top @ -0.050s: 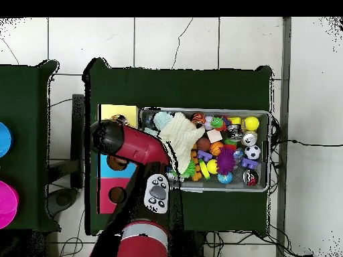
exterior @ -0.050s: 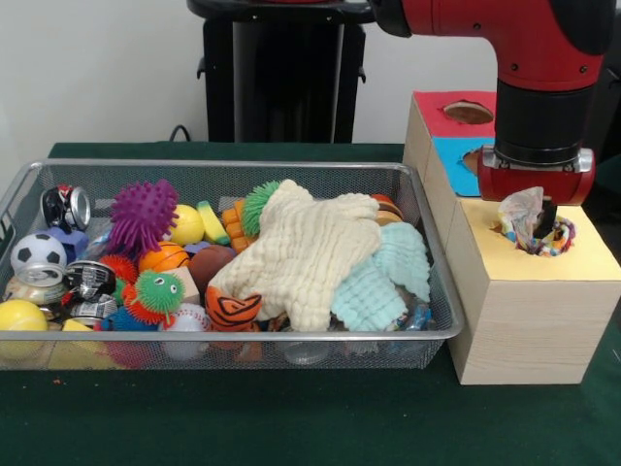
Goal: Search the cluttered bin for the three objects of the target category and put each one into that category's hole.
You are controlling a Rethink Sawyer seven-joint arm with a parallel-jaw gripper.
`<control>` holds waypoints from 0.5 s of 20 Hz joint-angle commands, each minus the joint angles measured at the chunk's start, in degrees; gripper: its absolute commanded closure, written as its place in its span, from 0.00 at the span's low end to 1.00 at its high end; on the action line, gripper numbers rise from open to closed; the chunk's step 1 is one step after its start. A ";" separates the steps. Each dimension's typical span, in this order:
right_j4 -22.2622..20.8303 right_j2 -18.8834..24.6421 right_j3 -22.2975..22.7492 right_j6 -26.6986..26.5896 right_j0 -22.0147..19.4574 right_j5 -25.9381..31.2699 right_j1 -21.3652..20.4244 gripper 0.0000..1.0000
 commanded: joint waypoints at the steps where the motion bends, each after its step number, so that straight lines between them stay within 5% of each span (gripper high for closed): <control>1: -0.69 2.21 1.77 13.25 1.52 2.38 3.28 0.00; 10: -1.63 -1.24 0.71 13.28 3.00 4.96 1.98 0.00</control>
